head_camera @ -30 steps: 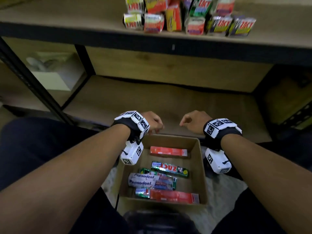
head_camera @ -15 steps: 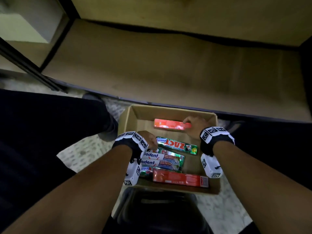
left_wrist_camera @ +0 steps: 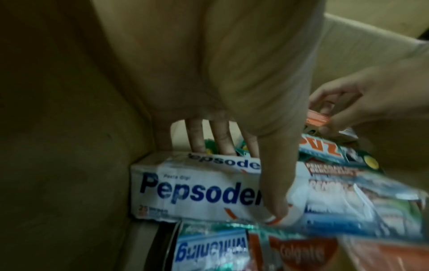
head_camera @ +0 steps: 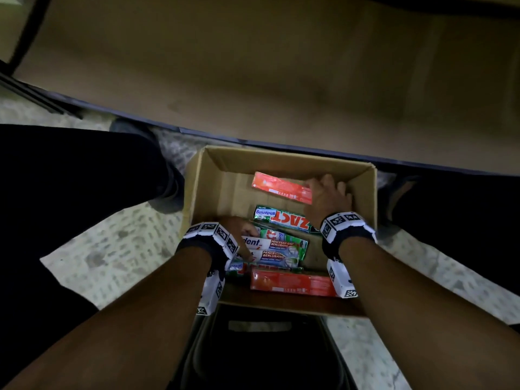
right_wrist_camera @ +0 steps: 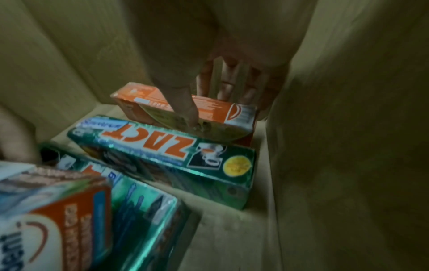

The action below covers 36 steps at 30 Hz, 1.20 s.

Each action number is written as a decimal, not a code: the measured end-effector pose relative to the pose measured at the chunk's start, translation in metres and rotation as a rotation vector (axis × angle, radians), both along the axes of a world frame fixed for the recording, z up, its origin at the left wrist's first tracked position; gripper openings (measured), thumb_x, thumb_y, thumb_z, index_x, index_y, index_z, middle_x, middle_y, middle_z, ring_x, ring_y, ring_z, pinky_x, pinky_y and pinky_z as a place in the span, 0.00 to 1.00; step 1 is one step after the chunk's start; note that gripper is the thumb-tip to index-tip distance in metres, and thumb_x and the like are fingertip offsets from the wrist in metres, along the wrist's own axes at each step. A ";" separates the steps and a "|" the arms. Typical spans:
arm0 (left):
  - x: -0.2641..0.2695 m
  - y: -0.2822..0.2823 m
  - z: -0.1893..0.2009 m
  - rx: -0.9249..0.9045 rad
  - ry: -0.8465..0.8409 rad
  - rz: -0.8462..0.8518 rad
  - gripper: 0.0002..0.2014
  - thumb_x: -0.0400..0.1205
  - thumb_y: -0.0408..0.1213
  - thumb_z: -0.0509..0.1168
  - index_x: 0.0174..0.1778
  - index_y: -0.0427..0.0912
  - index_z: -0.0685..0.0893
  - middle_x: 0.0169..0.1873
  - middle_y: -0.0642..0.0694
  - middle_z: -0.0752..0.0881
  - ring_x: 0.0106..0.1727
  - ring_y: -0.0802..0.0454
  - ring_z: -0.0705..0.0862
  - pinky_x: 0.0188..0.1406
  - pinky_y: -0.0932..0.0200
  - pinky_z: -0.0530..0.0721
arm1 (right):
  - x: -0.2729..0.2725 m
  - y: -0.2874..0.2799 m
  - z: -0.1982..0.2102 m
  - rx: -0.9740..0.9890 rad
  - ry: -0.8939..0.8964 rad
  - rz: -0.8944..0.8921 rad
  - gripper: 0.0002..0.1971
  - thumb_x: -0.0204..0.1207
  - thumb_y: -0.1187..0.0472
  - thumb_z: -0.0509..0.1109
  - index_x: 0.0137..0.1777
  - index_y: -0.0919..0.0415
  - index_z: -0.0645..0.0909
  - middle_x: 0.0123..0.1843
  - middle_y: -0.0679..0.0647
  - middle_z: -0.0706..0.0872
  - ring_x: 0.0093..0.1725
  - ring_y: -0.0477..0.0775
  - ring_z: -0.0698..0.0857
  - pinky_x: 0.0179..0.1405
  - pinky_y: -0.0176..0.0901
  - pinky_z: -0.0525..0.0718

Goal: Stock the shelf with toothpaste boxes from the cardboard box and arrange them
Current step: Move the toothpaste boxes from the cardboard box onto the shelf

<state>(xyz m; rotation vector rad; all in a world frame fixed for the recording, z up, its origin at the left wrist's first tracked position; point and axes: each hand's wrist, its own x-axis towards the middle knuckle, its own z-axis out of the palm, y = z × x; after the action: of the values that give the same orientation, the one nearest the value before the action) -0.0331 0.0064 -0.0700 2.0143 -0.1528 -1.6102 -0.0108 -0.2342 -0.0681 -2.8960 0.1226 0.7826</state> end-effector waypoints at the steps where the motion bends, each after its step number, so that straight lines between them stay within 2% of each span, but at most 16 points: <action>1: 0.000 -0.001 -0.001 0.003 -0.015 -0.015 0.26 0.70 0.40 0.82 0.64 0.48 0.84 0.60 0.54 0.84 0.57 0.52 0.84 0.56 0.57 0.82 | -0.001 0.001 -0.003 -0.016 0.008 -0.002 0.23 0.73 0.56 0.72 0.68 0.45 0.74 0.67 0.55 0.72 0.66 0.66 0.72 0.64 0.62 0.74; 3: -0.003 -0.003 -0.005 -0.009 -0.055 -0.042 0.25 0.70 0.39 0.83 0.62 0.48 0.85 0.58 0.51 0.86 0.52 0.53 0.85 0.52 0.59 0.82 | -0.002 0.003 -0.009 0.035 0.047 -0.026 0.21 0.75 0.56 0.73 0.68 0.46 0.75 0.65 0.56 0.74 0.66 0.65 0.77 0.64 0.61 0.78; 5: -0.006 -0.005 -0.007 0.006 -0.130 -0.051 0.27 0.68 0.40 0.83 0.63 0.49 0.85 0.57 0.53 0.85 0.54 0.54 0.84 0.54 0.60 0.83 | -0.002 0.003 -0.012 0.140 0.078 -0.065 0.21 0.77 0.58 0.73 0.69 0.50 0.75 0.63 0.57 0.77 0.62 0.63 0.82 0.61 0.59 0.84; 8: -0.009 -0.005 -0.010 0.011 -0.181 -0.002 0.28 0.67 0.38 0.84 0.63 0.46 0.86 0.57 0.51 0.85 0.57 0.52 0.84 0.58 0.59 0.83 | 0.000 0.000 -0.011 0.210 0.056 -0.075 0.19 0.79 0.61 0.72 0.69 0.52 0.76 0.62 0.57 0.79 0.60 0.60 0.84 0.59 0.55 0.86; 11: -0.013 -0.003 -0.012 -0.004 -0.209 0.036 0.27 0.66 0.37 0.84 0.61 0.43 0.87 0.54 0.50 0.87 0.52 0.55 0.84 0.49 0.66 0.81 | -0.001 -0.002 -0.008 0.237 0.037 -0.075 0.19 0.77 0.61 0.74 0.68 0.52 0.78 0.60 0.57 0.81 0.59 0.58 0.84 0.57 0.52 0.86; 15: -0.013 -0.006 -0.009 0.014 -0.209 0.033 0.27 0.64 0.35 0.85 0.59 0.44 0.85 0.56 0.48 0.87 0.55 0.48 0.86 0.53 0.55 0.86 | -0.007 -0.001 -0.001 0.236 0.043 -0.091 0.18 0.75 0.60 0.76 0.65 0.54 0.81 0.59 0.58 0.83 0.58 0.59 0.85 0.58 0.53 0.87; 17: -0.014 -0.007 -0.005 0.000 -0.219 0.042 0.26 0.64 0.34 0.85 0.57 0.44 0.85 0.54 0.48 0.88 0.54 0.47 0.87 0.53 0.51 0.87 | -0.011 -0.001 0.004 0.210 0.051 -0.079 0.18 0.76 0.59 0.76 0.65 0.55 0.82 0.59 0.59 0.84 0.57 0.60 0.86 0.58 0.50 0.87; 21: -0.020 -0.006 0.002 0.002 -0.308 0.143 0.20 0.63 0.34 0.84 0.46 0.49 0.85 0.45 0.51 0.90 0.47 0.48 0.89 0.44 0.52 0.88 | -0.018 -0.002 0.018 0.163 0.081 -0.052 0.16 0.75 0.57 0.76 0.62 0.56 0.83 0.58 0.58 0.87 0.55 0.59 0.87 0.56 0.49 0.87; 25: -0.019 -0.002 0.009 -0.004 -0.367 0.234 0.19 0.64 0.33 0.84 0.40 0.52 0.80 0.36 0.58 0.86 0.39 0.53 0.85 0.28 0.68 0.79 | -0.023 -0.005 0.038 0.142 0.070 -0.070 0.16 0.75 0.56 0.76 0.62 0.54 0.85 0.59 0.58 0.88 0.57 0.59 0.87 0.54 0.45 0.86; 27: -0.018 0.000 0.013 0.030 -0.376 0.260 0.18 0.67 0.37 0.83 0.38 0.52 0.77 0.36 0.60 0.82 0.35 0.61 0.81 0.23 0.72 0.71 | -0.029 -0.007 0.044 0.159 0.071 -0.127 0.18 0.74 0.48 0.78 0.60 0.53 0.86 0.57 0.56 0.90 0.55 0.58 0.88 0.53 0.43 0.86; 29: -0.015 0.000 0.014 0.081 -0.368 0.293 0.18 0.68 0.44 0.82 0.38 0.53 0.76 0.38 0.58 0.84 0.35 0.66 0.79 0.25 0.68 0.72 | -0.034 -0.007 0.050 0.185 0.092 -0.199 0.22 0.71 0.38 0.77 0.58 0.52 0.86 0.54 0.53 0.90 0.54 0.57 0.89 0.53 0.43 0.86; 30: -0.016 -0.001 0.017 0.100 -0.370 0.321 0.18 0.68 0.47 0.82 0.39 0.53 0.77 0.39 0.57 0.85 0.35 0.65 0.80 0.27 0.65 0.73 | -0.038 -0.007 0.053 0.195 0.102 -0.225 0.23 0.70 0.37 0.77 0.57 0.53 0.86 0.54 0.53 0.90 0.55 0.58 0.88 0.54 0.43 0.86; 33: -0.016 -0.002 0.023 0.160 -0.371 0.402 0.20 0.69 0.51 0.80 0.42 0.51 0.75 0.36 0.55 0.81 0.38 0.53 0.82 0.34 0.60 0.75 | -0.046 -0.004 0.060 0.236 0.182 -0.302 0.21 0.69 0.44 0.80 0.57 0.55 0.86 0.57 0.54 0.89 0.54 0.57 0.87 0.54 0.44 0.86; 36: -0.013 -0.008 0.030 0.164 -0.323 0.437 0.19 0.68 0.55 0.79 0.42 0.49 0.79 0.36 0.52 0.85 0.37 0.53 0.84 0.34 0.61 0.77 | -0.054 0.003 0.060 0.259 0.248 -0.347 0.25 0.62 0.46 0.82 0.57 0.55 0.85 0.57 0.53 0.88 0.51 0.56 0.88 0.52 0.47 0.89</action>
<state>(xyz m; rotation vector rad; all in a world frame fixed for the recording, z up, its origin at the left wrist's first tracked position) -0.0461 -0.0011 -0.0402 2.2291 0.2924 -1.0520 -0.0649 -0.2315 -0.0083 -2.4335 0.4952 0.9996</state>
